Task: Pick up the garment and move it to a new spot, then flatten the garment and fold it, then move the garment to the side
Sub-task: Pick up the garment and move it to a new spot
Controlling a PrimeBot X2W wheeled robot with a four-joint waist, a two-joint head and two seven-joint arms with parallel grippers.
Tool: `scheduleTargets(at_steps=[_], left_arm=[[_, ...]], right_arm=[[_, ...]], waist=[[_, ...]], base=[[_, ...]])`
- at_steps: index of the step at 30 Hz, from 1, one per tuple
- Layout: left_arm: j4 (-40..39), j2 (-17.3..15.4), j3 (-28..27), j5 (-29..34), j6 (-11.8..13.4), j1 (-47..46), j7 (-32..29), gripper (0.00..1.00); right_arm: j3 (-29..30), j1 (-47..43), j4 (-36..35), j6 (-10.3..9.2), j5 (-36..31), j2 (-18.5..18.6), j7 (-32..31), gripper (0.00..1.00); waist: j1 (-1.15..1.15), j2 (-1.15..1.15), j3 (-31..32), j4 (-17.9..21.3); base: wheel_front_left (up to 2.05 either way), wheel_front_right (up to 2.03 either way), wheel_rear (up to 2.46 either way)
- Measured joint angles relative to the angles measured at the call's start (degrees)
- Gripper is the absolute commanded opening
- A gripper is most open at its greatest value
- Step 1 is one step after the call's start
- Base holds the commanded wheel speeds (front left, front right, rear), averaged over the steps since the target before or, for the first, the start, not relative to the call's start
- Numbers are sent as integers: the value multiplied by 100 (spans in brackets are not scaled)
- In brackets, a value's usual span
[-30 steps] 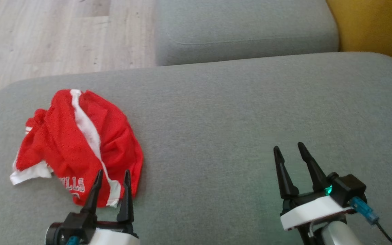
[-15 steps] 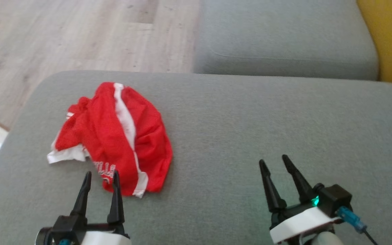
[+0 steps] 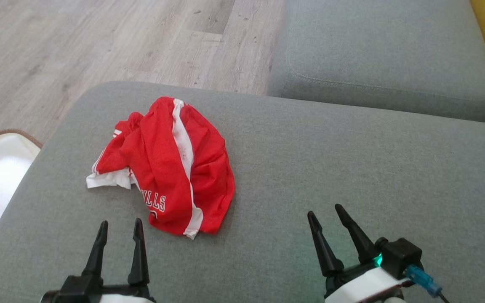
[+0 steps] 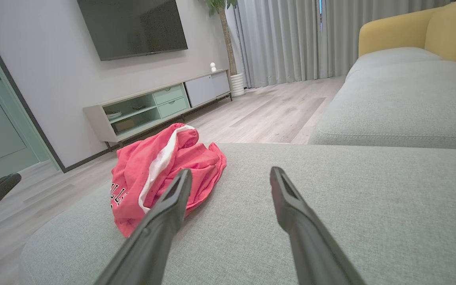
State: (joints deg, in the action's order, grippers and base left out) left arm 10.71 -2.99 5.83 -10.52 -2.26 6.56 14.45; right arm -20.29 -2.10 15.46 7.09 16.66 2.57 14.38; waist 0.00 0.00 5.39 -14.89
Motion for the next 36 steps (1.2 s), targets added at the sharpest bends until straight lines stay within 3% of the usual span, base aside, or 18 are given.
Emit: scheduleTargets(at_steps=[10,14,17,26,31,36], left_arm=[[-73,-4,-211,73,15,-43,0,100],[104,-244,-313,250,-135,-650,1,100],[517,-647,-419,252,-267,-1525,-89,100],[1959,-1510,110,-104,-510,-4436,-2275,100],[2532,-1814,901,-818,-532,-5092,-3279,100],[2963,-2039,1552,-1352,-533,-5266,-3834,100]], right_arm=[[-2,3,-26,0,-2,0,0,100],[268,42,-175,0,-11,0,0,100],[489,159,-342,0,-30,2,1,100],[812,801,-633,0,-330,10,1,100],[815,1058,-750,0,-363,11,3,100],[840,1159,-779,0,-363,12,10,100]], waist=[[0,0,-176,96],[0,0,-490,213],[0,0,-764,293],[3,0,-1679,548],[2,0,-2083,754],[2,0,-2367,949]], base=[[0,0,0],[0,0,0],[0,0,0],[0,0,0],[0,0,0],[0,0,0]])
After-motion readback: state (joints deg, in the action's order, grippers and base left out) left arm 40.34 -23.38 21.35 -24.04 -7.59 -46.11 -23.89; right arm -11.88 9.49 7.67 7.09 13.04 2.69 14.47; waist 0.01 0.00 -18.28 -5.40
